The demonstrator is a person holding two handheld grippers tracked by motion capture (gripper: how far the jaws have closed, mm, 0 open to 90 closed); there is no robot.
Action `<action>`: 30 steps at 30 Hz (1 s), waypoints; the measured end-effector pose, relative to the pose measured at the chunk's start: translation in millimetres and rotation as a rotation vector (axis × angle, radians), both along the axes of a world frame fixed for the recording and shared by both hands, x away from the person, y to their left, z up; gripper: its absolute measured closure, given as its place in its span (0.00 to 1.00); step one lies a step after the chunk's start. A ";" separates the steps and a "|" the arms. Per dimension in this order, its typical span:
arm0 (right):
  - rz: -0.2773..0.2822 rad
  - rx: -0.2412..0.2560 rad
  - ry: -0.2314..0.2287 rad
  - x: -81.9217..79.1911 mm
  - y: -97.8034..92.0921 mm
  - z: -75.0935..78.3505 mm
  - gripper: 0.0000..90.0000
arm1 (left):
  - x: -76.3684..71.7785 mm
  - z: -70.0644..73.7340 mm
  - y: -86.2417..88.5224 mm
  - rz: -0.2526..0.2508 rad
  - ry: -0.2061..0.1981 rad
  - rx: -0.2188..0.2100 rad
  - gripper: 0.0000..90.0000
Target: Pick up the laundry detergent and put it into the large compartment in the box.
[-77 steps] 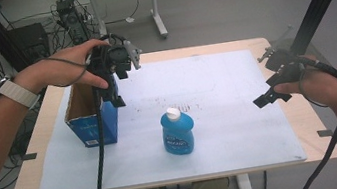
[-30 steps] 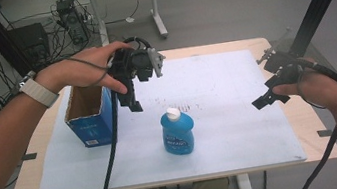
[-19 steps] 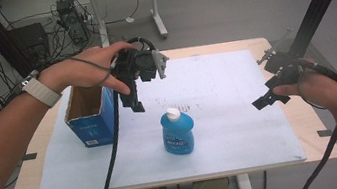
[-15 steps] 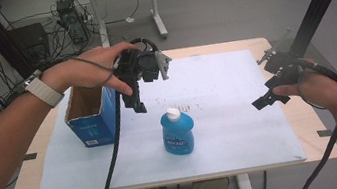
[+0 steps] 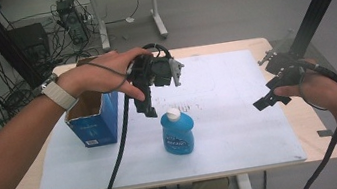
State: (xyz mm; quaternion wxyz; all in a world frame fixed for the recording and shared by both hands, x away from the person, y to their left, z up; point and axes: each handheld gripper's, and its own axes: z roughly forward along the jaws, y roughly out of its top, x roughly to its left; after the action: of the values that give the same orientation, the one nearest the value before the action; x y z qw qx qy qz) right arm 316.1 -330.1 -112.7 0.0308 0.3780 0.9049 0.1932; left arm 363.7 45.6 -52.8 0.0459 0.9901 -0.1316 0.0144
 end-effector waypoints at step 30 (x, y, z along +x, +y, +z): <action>-0.003 0.005 0.003 -1.1 -3.7 -3.8 0.10 | -6.0 -19.9 -26.7 -0.037 -0.005 -0.005 0.09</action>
State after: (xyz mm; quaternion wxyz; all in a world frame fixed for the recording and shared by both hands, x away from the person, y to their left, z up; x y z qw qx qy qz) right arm 315.0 -333.7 -116.5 0.0286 0.3800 0.9038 0.1950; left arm 357.6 19.0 -72.7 0.0484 0.9874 -0.1501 0.0161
